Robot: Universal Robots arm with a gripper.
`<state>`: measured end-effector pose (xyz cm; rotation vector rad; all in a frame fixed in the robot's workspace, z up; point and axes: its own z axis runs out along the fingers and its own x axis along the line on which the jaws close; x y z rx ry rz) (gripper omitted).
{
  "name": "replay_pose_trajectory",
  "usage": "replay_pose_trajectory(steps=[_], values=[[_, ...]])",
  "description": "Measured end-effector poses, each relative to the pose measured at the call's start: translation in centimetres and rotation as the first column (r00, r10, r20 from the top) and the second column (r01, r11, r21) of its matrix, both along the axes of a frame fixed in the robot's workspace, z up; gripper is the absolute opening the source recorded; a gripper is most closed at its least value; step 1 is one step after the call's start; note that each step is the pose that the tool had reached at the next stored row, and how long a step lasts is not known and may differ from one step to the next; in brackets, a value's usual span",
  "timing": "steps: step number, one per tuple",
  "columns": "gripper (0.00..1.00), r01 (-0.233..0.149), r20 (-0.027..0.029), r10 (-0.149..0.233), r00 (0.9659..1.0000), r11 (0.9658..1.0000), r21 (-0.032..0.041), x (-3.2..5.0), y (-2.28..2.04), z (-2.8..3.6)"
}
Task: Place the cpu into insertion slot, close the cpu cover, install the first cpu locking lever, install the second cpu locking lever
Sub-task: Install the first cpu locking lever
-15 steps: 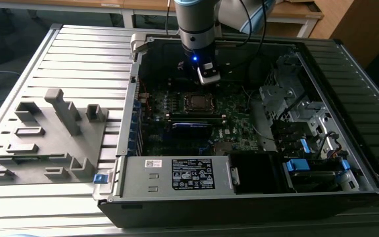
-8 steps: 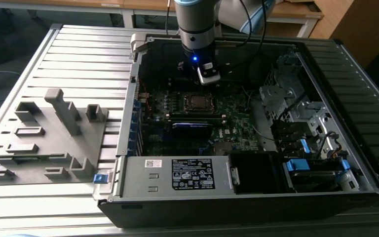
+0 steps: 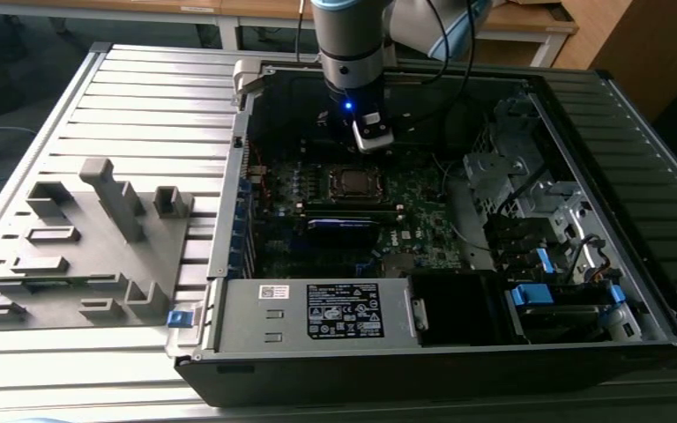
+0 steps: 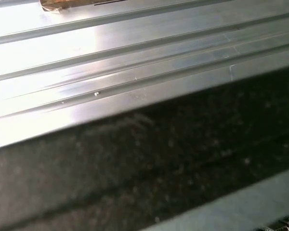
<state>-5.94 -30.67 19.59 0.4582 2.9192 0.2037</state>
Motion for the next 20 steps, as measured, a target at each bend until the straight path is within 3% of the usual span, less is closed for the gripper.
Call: replay_pose_trajectory(steps=[9, 13, 20], values=[[0.11, 0.000, 0.0009, 0.000, 1.0000, 0.9999, -0.0150, 0.00, 0.00, -0.18], [0.11, 0.000, 0.0009, 0.000, 1.0000, 0.9999, -0.0154, 0.00, 0.00, -0.12], [0.11, 0.000, 0.0011, 0.000, 1.0000, 0.9999, -0.0151, 0.00, 0.00, 0.66]])
